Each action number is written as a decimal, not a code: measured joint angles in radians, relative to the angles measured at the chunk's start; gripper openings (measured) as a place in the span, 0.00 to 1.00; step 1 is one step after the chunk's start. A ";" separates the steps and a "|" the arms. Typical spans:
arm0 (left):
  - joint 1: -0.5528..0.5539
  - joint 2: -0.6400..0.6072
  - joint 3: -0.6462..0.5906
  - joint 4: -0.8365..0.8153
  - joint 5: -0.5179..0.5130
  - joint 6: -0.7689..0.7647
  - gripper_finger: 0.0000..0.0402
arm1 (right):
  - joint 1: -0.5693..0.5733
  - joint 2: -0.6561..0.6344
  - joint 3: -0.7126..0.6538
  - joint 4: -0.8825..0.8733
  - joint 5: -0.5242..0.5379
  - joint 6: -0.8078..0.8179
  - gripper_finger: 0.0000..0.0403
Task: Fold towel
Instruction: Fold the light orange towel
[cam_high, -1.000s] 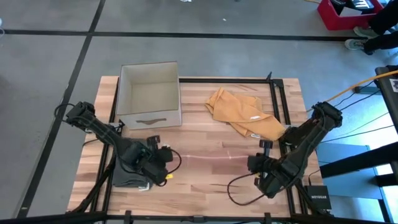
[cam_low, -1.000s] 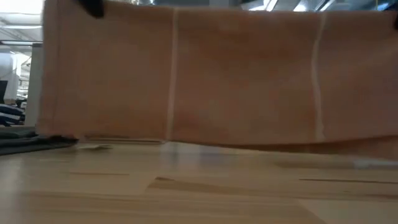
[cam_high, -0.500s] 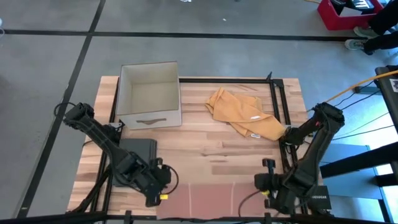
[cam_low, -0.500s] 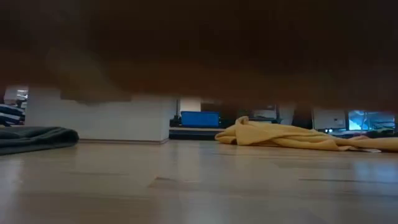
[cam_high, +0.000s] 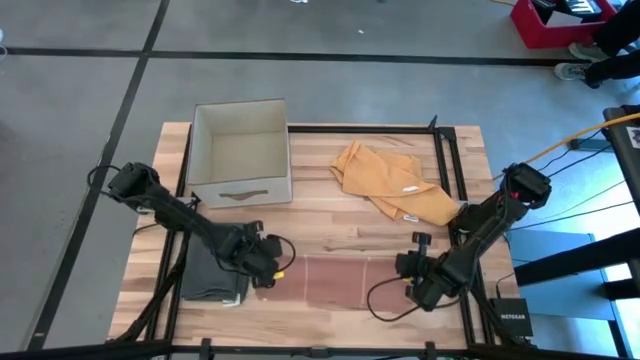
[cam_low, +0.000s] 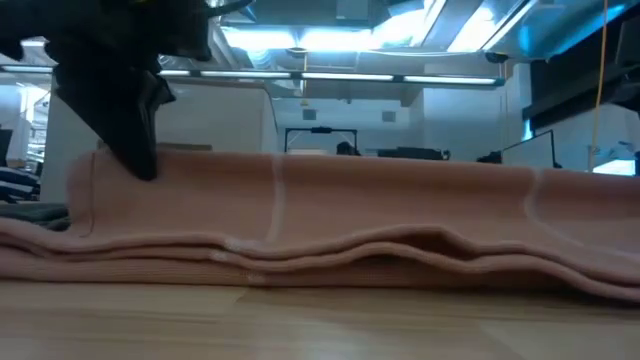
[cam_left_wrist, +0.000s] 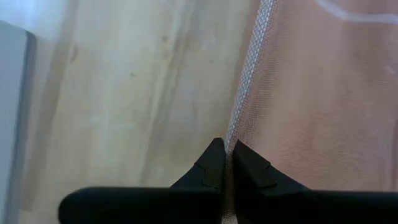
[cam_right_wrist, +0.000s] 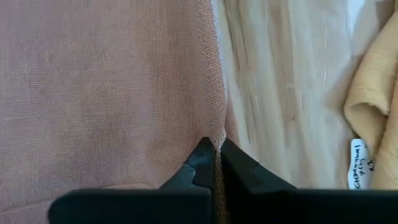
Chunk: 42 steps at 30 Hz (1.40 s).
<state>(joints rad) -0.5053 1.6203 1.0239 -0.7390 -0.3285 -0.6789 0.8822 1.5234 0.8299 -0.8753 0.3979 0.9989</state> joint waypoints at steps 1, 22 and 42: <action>0.007 0.000 -0.001 0.003 0.001 0.008 0.01 | -0.002 0.000 -0.001 0.000 0.000 -0.004 0.04; 0.048 -0.058 0.119 0.045 0.104 -0.015 0.46 | 0.032 -0.087 0.225 -0.165 -0.093 0.095 0.55; 0.098 0.215 0.061 0.672 0.011 0.431 0.44 | 0.159 -0.119 -0.093 0.164 -0.183 0.778 0.59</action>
<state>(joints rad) -0.4075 1.8353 1.0851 -0.0670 -0.3179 -0.2476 1.0412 1.4040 0.7371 -0.7110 0.2152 1.7766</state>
